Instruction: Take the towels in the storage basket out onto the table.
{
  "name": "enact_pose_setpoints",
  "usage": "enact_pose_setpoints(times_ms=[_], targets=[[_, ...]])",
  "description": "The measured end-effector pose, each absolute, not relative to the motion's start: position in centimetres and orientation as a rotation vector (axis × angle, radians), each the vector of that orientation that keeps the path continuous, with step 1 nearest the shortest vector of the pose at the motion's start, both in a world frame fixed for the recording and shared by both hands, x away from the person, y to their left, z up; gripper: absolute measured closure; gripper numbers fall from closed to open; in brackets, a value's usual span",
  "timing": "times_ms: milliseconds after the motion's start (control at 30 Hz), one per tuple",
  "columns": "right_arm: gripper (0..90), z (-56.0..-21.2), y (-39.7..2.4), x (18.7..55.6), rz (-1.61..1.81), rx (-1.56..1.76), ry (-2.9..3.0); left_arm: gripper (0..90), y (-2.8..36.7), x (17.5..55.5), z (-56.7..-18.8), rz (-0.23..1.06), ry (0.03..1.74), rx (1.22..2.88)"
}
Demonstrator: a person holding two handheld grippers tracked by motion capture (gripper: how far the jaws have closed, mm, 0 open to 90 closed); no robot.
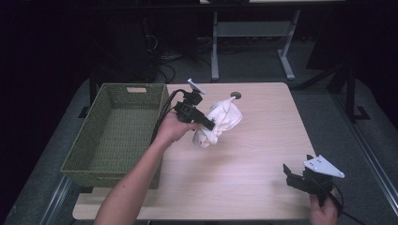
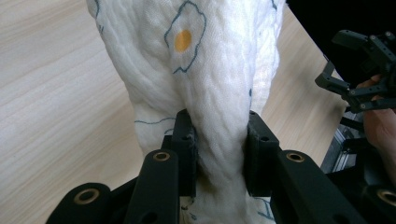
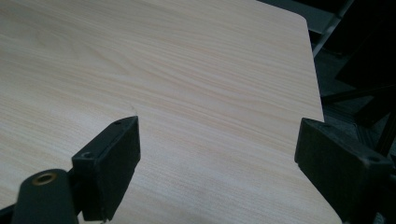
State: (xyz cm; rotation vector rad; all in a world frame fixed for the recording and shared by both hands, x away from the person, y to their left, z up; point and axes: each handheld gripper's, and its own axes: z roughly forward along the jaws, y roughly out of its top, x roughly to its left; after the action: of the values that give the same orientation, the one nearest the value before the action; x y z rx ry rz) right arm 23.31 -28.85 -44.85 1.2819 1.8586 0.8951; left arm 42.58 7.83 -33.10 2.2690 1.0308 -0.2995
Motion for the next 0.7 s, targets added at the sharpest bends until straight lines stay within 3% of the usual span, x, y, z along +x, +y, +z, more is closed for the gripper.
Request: enact_pose_setpoints(times_ms=[700], targets=[[13.9, -44.9, -28.9, 23.4, 0.894, 1.277, 1.860, 68.7, 4.1, 42.9, -37.2, -0.358, 1.072, 2.239]])
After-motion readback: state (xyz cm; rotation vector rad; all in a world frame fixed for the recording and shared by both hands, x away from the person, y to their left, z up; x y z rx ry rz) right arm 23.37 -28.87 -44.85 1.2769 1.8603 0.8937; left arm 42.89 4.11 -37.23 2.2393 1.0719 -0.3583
